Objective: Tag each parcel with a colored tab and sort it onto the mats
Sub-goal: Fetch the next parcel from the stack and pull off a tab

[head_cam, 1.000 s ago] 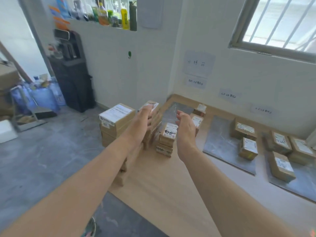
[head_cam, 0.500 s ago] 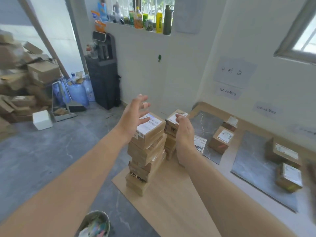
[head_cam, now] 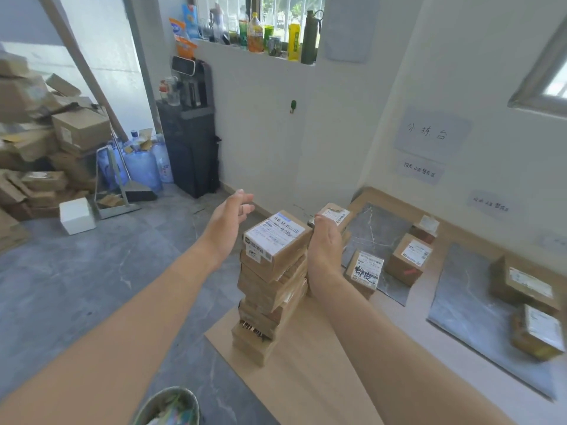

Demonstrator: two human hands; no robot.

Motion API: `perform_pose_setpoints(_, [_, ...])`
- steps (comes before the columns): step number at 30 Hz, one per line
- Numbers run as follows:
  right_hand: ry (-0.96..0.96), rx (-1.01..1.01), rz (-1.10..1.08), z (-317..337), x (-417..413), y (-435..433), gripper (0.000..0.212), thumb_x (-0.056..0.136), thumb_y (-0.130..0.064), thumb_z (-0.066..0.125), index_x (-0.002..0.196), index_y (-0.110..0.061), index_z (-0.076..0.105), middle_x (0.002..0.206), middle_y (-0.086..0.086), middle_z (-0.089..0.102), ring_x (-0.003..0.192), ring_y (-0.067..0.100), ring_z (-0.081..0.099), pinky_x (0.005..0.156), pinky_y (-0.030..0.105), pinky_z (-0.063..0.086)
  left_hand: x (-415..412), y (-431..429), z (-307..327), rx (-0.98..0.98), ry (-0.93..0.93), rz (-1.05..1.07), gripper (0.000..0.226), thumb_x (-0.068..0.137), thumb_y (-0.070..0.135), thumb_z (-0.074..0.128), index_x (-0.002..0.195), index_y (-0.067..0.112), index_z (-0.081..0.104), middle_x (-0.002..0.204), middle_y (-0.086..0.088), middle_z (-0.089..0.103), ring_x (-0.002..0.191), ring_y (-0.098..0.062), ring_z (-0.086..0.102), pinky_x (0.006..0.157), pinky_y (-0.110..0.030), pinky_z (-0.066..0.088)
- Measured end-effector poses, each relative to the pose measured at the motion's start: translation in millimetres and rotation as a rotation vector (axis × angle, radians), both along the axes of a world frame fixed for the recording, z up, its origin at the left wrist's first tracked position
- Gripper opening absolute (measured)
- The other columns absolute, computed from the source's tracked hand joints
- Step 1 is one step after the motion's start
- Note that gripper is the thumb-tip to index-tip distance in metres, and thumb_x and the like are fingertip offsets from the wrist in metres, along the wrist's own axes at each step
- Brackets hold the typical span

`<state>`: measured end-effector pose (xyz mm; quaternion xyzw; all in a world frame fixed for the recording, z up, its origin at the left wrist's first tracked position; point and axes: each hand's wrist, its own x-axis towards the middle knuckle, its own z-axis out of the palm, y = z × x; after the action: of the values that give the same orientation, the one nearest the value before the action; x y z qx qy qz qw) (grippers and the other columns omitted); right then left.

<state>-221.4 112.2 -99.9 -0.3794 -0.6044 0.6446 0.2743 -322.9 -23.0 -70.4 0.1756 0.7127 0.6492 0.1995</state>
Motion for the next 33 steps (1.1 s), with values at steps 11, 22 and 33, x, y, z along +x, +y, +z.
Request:
perform_pose_setpoints(11, [-0.035,-0.06,-0.172,-17,-11,-33,0.036,0.093,-0.047,0.038,0.105,-0.025,0.065,0.107,-0.005,0.068,0.098,0.014,0.062,0.085,0.035,0.05,-9,1,-23,-0.032,-0.065,-0.226,0.057,0.103,0.058,0.024,0.139,0.027,0.055,0.131,0.001,0.059,0.117,-0.009,0.057,0.098,-0.031,0.043])
perform_pose_setpoints(22, [0.035,-0.033,-0.208,-3,-13,-38,0.039,0.099,-0.043,0.039,0.098,-0.017,0.068,0.097,0.001,0.076,0.092,0.02,0.073,0.082,0.042,0.058,-6,10,-11,0.062,-0.128,-0.32,0.055,0.105,0.052,0.025,0.141,0.022,0.053,0.128,-0.001,0.061,0.094,0.002,0.067,0.059,-0.012,0.052])
perform_pose_setpoints(33, [0.052,-0.01,-0.328,19,10,-19,0.046,0.085,-0.056,0.038,0.095,-0.023,0.067,0.096,0.0,0.076,0.095,0.025,0.073,0.092,0.054,0.057,10,42,4,0.078,-0.13,-0.445,0.053,0.105,0.052,0.023,0.132,0.024,0.059,0.113,0.002,0.071,0.086,-0.005,0.07,0.068,-0.024,0.05])
